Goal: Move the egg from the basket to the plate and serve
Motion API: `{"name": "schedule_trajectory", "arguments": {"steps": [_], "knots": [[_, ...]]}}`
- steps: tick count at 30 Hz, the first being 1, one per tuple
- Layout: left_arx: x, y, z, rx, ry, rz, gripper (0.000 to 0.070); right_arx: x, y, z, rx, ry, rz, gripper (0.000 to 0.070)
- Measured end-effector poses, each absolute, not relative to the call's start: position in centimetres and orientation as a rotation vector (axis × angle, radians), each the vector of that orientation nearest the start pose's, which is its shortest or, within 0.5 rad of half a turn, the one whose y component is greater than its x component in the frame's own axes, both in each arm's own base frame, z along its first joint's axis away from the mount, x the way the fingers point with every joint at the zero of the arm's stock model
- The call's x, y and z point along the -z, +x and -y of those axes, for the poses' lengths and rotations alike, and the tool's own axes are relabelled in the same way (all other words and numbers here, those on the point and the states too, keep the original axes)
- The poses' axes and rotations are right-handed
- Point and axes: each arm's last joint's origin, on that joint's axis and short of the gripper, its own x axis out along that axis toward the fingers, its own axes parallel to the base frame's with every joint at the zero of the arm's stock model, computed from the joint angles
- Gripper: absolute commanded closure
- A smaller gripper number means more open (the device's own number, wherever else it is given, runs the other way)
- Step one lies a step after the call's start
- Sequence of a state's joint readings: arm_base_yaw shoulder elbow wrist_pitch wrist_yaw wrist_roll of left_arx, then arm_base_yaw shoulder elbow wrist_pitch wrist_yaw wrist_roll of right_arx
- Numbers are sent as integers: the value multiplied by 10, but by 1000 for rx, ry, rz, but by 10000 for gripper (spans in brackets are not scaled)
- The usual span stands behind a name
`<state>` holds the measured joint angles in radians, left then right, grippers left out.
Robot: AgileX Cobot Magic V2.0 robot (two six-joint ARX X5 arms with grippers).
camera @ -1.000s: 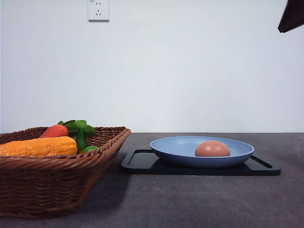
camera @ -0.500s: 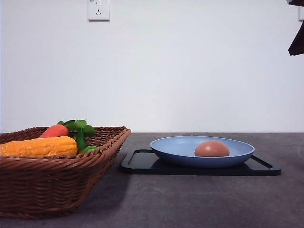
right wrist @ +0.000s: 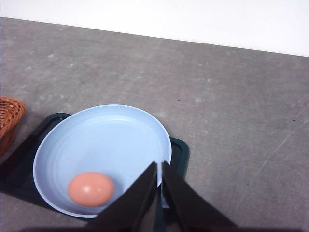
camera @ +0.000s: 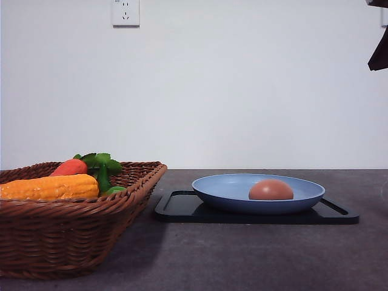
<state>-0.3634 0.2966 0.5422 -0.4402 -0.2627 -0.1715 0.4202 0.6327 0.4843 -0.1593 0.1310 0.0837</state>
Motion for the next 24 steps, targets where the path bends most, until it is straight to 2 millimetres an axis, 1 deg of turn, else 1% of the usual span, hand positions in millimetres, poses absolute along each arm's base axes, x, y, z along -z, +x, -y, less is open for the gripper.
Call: {"name": "schedule_trajectory", "arguments": {"steps": [2, 4, 8, 10, 16, 24], "knots": [[-283, 72, 15, 40, -122, -62, 700, -254, 139, -58, -274, -1, -308, 700], [-280, 67, 9, -17, -130, 30, 700, -254, 139, -58, -274, -1, -308, 700], [-251, 70, 0, -146, -131, 99, 700, -254, 139, -58, -274, -1, -309, 700], [-235, 73, -3, -182, -125, 85, 700, -254, 139, -58, -274, -1, -309, 700], [-193, 86, -9, -259, -107, -48, 700, -254, 139, -58, -274, -1, -308, 700], [-159, 93, -9, -269, -109, -146, 700, -254, 139, -58, -274, -1, -308, 700]]}}
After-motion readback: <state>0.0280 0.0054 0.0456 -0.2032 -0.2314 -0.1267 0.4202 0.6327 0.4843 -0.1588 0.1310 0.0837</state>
